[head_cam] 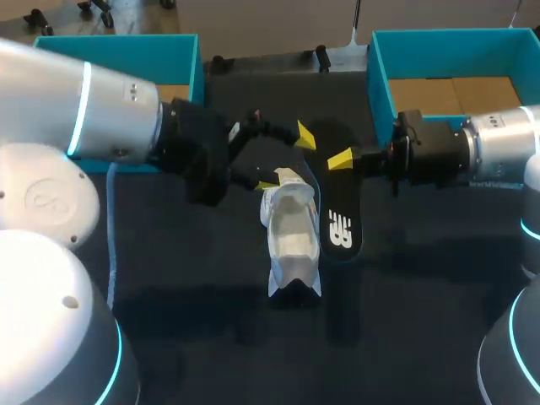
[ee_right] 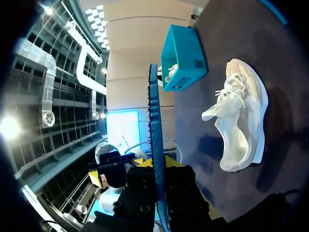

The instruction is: Take the shoe out of the shoebox, open the shoe tongue, remove and reinsert the insole, then place the shoe into the shoebox

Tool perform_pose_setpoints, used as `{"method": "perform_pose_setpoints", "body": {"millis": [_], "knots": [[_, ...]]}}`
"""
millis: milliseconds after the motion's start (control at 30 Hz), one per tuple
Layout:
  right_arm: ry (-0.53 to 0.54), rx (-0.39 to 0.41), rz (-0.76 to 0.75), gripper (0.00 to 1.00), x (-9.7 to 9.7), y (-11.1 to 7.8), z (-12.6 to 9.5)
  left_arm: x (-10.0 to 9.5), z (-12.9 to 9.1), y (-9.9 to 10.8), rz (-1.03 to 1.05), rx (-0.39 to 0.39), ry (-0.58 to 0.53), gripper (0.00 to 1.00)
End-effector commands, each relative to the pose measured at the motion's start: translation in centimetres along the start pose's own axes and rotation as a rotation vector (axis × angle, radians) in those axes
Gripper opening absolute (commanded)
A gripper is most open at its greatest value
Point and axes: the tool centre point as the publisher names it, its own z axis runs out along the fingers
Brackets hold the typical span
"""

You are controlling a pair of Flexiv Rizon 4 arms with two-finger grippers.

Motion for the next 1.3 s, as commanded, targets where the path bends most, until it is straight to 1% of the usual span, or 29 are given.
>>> {"method": "perform_pose_setpoints", "body": {"millis": [33,67,100,133,267,300,767,800,1000,1133,1300], "knots": [[-0.001,-0.005,0.001,0.00,-0.1,-0.2,0.3,-1.0,0.8,0.6,-0.045,-0.025,0.228,1.00],[0.000,-0.004,0.001,0.00,-0.1,-0.2,0.3,-1.1,0.9,0.8,-0.080,-0.017,0.250,1.00],[0.000,-0.004,0.000,0.00,-0.1,-0.2,0.4,-1.0,0.9,1.0,-0.105,-0.032,0.268,1.00],[0.000,-0.003,0.000,0.00,-0.2,-0.2,0.4,-1.0,0.9,1.1,-0.106,-0.029,0.285,1.00],[0.001,-0.007,-0.002,0.00,-0.3,-0.4,0.5,-0.9,1.1,1.6,-0.118,-0.066,0.374,1.00],[0.001,-0.008,-0.001,0.00,-0.3,-0.4,0.5,-0.8,1.2,1.6,-0.102,-0.067,0.351,1.00],[-0.003,0.004,0.002,0.00,-0.5,-0.2,0.5,-0.8,1.2,1.6,-0.102,-0.067,0.351,1.00],[-0.003,0.005,0.002,0.00,-0.5,-0.2,0.5,-0.8,1.3,1.7,-0.108,-0.035,0.377,1.00],[-0.002,0.009,0.002,0.00,-0.5,-0.2,0.6,-1.6,1.6,1.4,-0.117,-0.002,0.527,1.00],[-0.001,0.008,-0.001,0.00,-0.5,-0.2,0.6,-1.8,1.6,1.3,-0.103,0.007,0.618,1.00],[-0.001,0.011,-0.002,0.00,-0.5,-0.2,0.9,-2.4,1.9,1.1,-0.084,0.003,0.691,1.00]]}}
